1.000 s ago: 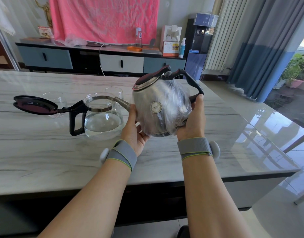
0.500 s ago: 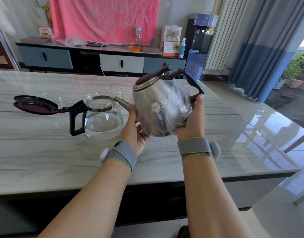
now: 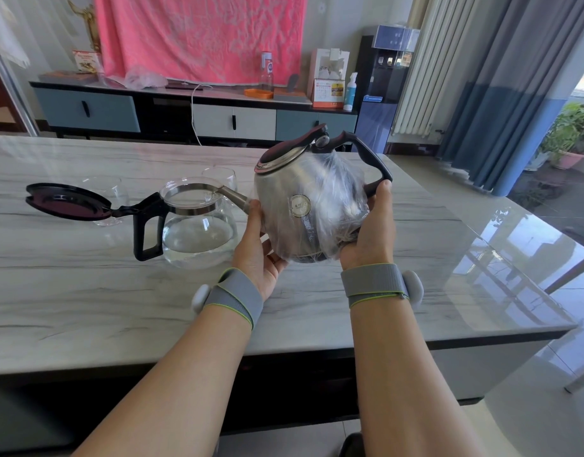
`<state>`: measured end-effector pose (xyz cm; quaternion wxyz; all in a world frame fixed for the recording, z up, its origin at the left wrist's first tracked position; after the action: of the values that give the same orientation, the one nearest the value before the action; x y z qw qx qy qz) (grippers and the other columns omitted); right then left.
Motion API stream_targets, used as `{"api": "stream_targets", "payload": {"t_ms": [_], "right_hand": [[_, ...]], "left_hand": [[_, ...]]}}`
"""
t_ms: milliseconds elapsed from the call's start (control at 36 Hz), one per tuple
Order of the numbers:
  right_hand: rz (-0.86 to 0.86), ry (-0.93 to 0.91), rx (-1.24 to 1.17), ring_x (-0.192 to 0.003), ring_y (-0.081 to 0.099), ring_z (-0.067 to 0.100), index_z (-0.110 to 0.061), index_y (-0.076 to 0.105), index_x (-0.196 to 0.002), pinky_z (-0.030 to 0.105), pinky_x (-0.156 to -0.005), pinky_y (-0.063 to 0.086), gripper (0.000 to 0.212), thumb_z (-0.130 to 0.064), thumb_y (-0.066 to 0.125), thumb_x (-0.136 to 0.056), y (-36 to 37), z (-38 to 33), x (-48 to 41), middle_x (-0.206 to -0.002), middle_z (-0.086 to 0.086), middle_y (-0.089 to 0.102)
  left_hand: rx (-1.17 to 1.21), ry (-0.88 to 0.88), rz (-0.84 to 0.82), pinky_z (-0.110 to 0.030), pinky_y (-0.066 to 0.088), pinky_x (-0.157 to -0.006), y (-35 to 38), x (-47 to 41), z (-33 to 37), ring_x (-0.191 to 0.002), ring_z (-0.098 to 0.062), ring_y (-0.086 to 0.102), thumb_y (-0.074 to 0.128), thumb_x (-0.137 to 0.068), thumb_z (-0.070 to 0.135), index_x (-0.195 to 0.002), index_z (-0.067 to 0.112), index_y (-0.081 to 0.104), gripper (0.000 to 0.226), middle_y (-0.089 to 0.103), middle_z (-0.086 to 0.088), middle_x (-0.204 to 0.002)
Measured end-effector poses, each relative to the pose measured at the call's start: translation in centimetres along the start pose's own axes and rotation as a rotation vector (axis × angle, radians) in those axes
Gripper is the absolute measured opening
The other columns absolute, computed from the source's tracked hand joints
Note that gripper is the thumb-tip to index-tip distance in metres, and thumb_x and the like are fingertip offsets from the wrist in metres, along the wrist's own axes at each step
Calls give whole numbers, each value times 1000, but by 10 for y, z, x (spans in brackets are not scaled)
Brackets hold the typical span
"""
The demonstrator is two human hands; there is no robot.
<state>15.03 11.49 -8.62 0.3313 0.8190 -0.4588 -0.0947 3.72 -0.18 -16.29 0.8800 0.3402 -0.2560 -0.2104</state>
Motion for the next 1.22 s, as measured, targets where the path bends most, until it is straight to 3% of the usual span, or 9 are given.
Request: {"api": "stream_targets", "payload": {"t_ms": [167,361,750,889,1111,1222], "right_hand": [[6,0,4,-75,73,11,-23,65,-76,33,-75,58,42,-49,53,-108,-1,0,0,-71,-11,75],[-9,-4,-1,-85,74,16,-24,67,-76,38,-86,60,42,-51,54,-107,1,0,2,-77,-8,77],[2,2,-6,-84,76,16,-22,73,-91,36,-77,61,39,-52,53,-107,1,1,2,-81,-6,80],[0,-4,-2,-81,75,13,-23,68,-82,34,-76,59,41,-50,52,-108,1,-1,3,-74,-9,78],[-2,-2,-3,-87,75,16,-22,72,-88,37,-82,60,40,-51,53,-108,2,0,4,-77,-9,79],[3,2,5,-79,74,13,-22,69,-85,34,-74,59,40,-50,52,-108,1,-1,5,-72,-10,77]], "left_hand": [[-2,1,0,-35,61,-66,-1,0,0,-89,-24,74,71,-79,63,-112,14,69,59,74,-13,-102],[-11,2,1,-34,61,-64,0,0,0,-83,-22,75,70,-80,63,-112,14,68,59,74,-12,-98],[-16,15,-5,-35,62,-66,0,-1,1,-82,-22,75,68,-82,63,-108,15,68,55,75,-11,-92],[-16,17,-6,-35,62,-66,0,0,2,-84,-23,74,69,-82,62,-110,14,68,56,75,-12,-94],[-22,19,-13,-34,62,-65,1,0,2,-77,-21,75,69,-82,63,-108,14,68,55,76,-10,-85],[-16,17,-15,-34,62,-65,1,0,2,-80,-22,75,69,-81,63,-111,14,68,57,76,-11,-89]]}}
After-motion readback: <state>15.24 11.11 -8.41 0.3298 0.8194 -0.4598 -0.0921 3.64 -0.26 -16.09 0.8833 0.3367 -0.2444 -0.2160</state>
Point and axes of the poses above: each hand's wrist, its own x-axis away from the middle knuckle, its own y-axis out of the palm, z = x × y, the point moved 8 cm from there along -x, towards the middle knuckle
